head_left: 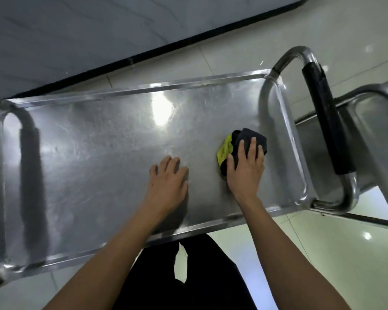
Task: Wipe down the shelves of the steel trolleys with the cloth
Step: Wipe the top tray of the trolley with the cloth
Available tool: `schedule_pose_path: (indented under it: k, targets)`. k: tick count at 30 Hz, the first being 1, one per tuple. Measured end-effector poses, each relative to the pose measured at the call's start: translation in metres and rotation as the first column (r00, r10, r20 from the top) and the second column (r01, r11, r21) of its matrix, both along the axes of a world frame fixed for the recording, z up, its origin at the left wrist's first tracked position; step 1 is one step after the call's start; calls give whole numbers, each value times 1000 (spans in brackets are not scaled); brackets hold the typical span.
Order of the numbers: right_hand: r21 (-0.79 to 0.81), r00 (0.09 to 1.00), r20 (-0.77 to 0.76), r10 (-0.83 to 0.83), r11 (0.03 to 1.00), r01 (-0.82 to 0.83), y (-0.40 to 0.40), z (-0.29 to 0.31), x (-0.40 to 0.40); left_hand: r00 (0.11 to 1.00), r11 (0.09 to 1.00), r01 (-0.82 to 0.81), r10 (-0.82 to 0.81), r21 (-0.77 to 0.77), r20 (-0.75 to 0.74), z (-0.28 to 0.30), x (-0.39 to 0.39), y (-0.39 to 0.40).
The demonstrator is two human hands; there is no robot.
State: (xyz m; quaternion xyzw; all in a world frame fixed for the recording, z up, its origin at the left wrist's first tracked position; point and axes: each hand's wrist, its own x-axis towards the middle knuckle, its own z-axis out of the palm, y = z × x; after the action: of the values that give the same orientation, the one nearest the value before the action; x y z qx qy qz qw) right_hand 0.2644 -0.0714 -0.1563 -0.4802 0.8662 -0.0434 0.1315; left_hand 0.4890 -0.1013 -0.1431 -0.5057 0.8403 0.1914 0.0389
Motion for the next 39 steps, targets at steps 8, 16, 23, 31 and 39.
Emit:
schedule_pose_path:
  k: [8, 16, 23, 31, 39]
  targets:
    - [-1, 977, -164, 137, 990, -139, 11, 0, -36, 983, 985, 164, -168, -50, -76, -4, -67, -31]
    - [-238, 987, -120, 102, 963, -129, -26, -19, -97, 979, 978, 205, -206, -29, -11, 1, -138, -108]
    - [-283, 980, -163, 118, 945, -161, -100, -38, -140, 975, 980, 196, -198, 31, 103, 6, -188, -138]
    - [-382, 988, -100, 117, 912, -146, -217, -41, -150, 959, 980, 189, -198, 62, 203, -6, -182, -122]
    - [-319, 973, -88, 214, 919, -231, -215, -42, -151, 976, 995, 89, -98, 54, 197, -15, -157, -57]
